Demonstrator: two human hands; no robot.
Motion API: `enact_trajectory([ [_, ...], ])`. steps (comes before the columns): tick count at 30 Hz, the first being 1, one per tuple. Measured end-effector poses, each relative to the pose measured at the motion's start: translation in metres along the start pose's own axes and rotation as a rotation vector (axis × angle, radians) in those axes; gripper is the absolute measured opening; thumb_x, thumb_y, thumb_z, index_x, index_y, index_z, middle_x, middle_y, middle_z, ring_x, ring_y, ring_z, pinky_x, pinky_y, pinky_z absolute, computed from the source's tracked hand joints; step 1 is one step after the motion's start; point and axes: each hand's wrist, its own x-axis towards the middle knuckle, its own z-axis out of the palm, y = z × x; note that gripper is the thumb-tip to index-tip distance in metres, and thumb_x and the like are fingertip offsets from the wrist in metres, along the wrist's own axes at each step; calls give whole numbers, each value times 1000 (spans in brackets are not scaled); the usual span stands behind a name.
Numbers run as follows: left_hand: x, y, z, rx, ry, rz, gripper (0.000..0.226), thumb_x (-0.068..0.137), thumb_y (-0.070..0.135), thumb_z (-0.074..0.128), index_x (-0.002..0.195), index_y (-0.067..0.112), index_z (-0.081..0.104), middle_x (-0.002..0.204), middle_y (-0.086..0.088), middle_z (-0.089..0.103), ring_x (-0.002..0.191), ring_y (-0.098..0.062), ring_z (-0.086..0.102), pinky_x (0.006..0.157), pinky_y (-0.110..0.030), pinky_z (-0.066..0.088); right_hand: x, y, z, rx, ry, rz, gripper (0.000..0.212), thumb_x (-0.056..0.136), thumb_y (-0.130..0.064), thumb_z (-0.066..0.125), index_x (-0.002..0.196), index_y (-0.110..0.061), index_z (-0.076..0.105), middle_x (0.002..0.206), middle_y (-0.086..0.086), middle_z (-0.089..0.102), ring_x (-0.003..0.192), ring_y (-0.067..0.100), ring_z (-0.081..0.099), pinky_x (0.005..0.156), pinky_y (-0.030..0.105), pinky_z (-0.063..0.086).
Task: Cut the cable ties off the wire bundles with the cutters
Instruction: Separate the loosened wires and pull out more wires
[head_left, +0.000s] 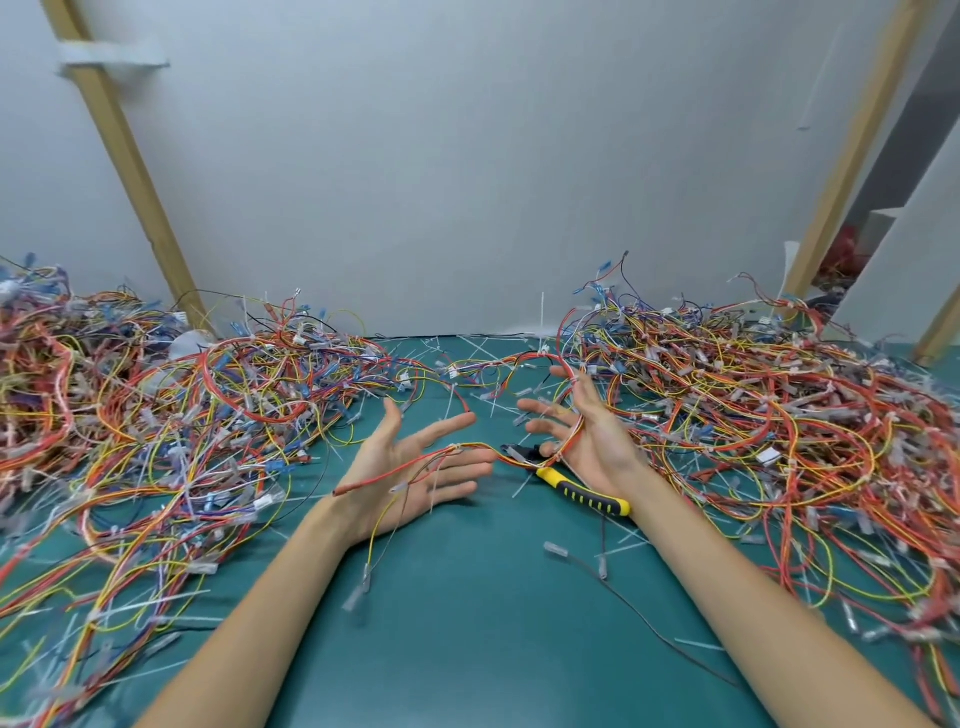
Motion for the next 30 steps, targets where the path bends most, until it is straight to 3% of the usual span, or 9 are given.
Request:
enact_trajectory([
  [8,9,-6,0,202,155,85,79,84,70,30,121,7,61,99,-23,71,84,-25,72,71,-32,59,-6,-10,-12,92,-62,55,30,103,-32,37,127,-29,55,131,19,60,79,26,70,51,30,49],
  [12,10,-9,3,281,225,135,72,85,64,35,115,7,64,101,-19,72,91,-24,71,73,-30,58,-11,-33,-17,89,-85,40,33,100,-35,40,128,-31,57,136,18,57,77,24,71,45,25,47],
  [18,15,-11,10,320,336,307,63,89,52,34,118,3,63,114,-16,70,105,-23,68,87,-31,53,-28,-66,9,-63,-190,-55,34,101,-42,40,131,-33,53,133,16,59,79,25,68,47,27,47],
  [23,20,-3,20,460,533,472,57,104,40,23,113,1,64,101,-9,73,83,-12,70,73,-20,54,-48,-52,46,-491,-136,-176,31,100,-45,40,128,-40,50,116,9,67,69,32,69,39,26,46],
  [25,18,10,20,417,513,418,66,103,47,20,113,-1,63,96,-11,74,81,-15,71,69,-20,56,-56,-35,53,-748,-121,-225,27,102,-40,39,126,-44,51,107,1,65,63,29,68,40,25,45],
  [28,11,21,26,392,406,141,57,101,50,31,108,6,66,97,-16,75,84,-21,73,70,-25,57,-70,-2,53,-1234,-169,-317,27,105,-36,36,127,-47,47,100,-13,58,70,1,61,68,25,48],
  [30,11,12,29,441,384,94,35,98,36,48,111,7,63,107,-16,73,88,-20,73,76,-26,56,-80,17,53,-1494,-211,-324,31,102,-44,33,132,-47,41,105,-16,53,86,0,57,80,35,48],
])
